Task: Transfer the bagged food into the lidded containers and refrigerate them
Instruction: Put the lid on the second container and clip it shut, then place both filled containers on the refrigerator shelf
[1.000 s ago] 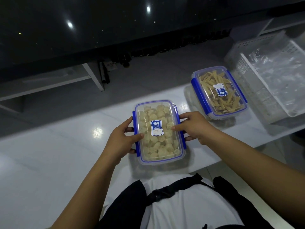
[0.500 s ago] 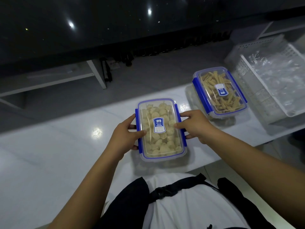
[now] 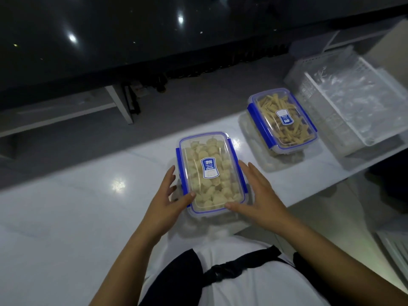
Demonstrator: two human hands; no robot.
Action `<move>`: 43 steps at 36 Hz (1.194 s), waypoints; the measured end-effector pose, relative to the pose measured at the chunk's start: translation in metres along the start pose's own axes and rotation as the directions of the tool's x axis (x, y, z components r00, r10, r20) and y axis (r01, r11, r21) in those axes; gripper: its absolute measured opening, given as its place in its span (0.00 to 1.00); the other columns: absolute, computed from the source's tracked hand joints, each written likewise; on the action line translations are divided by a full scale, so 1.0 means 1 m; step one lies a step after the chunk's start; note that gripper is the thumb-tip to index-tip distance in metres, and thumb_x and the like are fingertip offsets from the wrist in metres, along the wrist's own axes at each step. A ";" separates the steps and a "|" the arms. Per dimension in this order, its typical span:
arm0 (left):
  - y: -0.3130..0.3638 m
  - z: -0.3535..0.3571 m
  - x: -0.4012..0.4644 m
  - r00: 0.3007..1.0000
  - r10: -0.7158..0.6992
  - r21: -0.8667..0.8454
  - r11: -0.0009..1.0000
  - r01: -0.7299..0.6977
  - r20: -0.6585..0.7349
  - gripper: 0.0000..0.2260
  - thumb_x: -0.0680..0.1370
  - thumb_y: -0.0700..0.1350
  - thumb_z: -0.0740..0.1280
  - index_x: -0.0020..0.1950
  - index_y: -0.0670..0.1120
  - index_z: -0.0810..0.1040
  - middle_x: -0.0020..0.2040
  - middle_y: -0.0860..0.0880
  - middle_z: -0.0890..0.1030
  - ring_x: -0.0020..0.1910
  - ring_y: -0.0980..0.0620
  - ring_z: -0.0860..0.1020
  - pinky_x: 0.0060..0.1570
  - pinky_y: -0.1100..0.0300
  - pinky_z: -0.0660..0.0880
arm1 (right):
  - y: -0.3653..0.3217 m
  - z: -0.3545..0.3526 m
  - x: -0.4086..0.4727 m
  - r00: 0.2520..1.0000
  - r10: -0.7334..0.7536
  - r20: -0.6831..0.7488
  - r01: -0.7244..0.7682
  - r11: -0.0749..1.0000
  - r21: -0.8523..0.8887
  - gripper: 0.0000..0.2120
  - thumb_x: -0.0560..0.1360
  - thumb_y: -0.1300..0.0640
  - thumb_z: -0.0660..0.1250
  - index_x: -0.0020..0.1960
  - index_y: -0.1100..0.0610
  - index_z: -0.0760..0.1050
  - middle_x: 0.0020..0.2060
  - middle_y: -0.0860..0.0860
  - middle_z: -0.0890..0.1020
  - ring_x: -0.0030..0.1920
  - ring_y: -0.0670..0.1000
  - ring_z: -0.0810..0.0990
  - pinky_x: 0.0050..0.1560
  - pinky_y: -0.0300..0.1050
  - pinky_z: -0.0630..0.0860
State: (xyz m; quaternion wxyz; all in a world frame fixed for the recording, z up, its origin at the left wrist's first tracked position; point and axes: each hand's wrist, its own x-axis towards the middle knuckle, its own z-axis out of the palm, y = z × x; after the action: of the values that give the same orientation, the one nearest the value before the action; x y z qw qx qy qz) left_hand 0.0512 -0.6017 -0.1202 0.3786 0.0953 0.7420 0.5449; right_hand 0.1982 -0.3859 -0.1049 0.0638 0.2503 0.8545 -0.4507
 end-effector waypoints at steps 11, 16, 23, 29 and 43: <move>0.001 0.001 0.013 0.996 -0.012 -0.221 0.975 0.032 0.093 0.33 0.70 0.49 0.76 0.68 0.70 0.67 0.56 0.66 0.82 0.56 0.58 0.83 0.43 0.56 0.83 | -0.011 0.012 0.010 0.946 0.320 -0.047 -0.231 0.769 0.596 0.32 0.75 0.56 0.73 0.76 0.50 0.66 0.62 0.51 0.80 0.60 0.50 0.81 0.52 0.46 0.82; 0.001 -0.002 0.021 0.985 -0.130 -0.325 0.932 0.162 0.118 0.20 0.72 0.43 0.76 0.61 0.57 0.77 0.55 0.56 0.85 0.52 0.52 0.85 0.40 0.56 0.82 | -0.020 0.003 0.021 0.913 0.404 0.050 -0.307 0.603 0.736 0.15 0.77 0.58 0.70 0.63 0.53 0.78 0.47 0.50 0.87 0.45 0.49 0.87 0.36 0.38 0.80; 0.010 -0.003 0.028 0.973 -0.166 -0.349 0.912 0.214 0.161 0.27 0.66 0.46 0.77 0.64 0.56 0.77 0.57 0.52 0.85 0.53 0.51 0.85 0.42 0.51 0.84 | -0.023 -0.012 0.026 0.859 0.506 0.076 -0.383 0.537 0.751 0.15 0.78 0.49 0.68 0.58 0.58 0.81 0.47 0.54 0.84 0.49 0.55 0.84 0.44 0.49 0.80; 0.031 0.008 0.022 0.968 -0.065 -0.340 0.929 0.147 0.241 0.28 0.69 0.43 0.75 0.68 0.56 0.76 0.60 0.52 0.84 0.57 0.50 0.84 0.43 0.52 0.83 | -0.016 -0.034 -0.008 0.874 0.484 0.041 -0.277 0.427 0.861 0.16 0.76 0.48 0.69 0.56 0.57 0.83 0.46 0.53 0.84 0.46 0.53 0.85 0.46 0.51 0.82; 0.096 0.182 -0.016 0.800 0.025 -0.141 0.987 0.075 0.600 0.31 0.67 0.47 0.81 0.68 0.61 0.77 0.65 0.51 0.81 0.62 0.44 0.82 0.53 0.38 0.81 | 0.081 -0.136 -0.185 0.874 0.431 -0.224 0.020 0.429 0.903 0.18 0.73 0.48 0.69 0.60 0.54 0.83 0.55 0.55 0.85 0.53 0.56 0.84 0.46 0.50 0.82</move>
State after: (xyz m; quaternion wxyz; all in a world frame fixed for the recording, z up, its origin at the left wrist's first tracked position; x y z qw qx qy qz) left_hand 0.1574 -0.4396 -0.0494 0.6074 0.2226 0.5400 0.5385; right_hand 0.4130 -0.3075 -0.0231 -0.2066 0.4427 0.4465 -0.7496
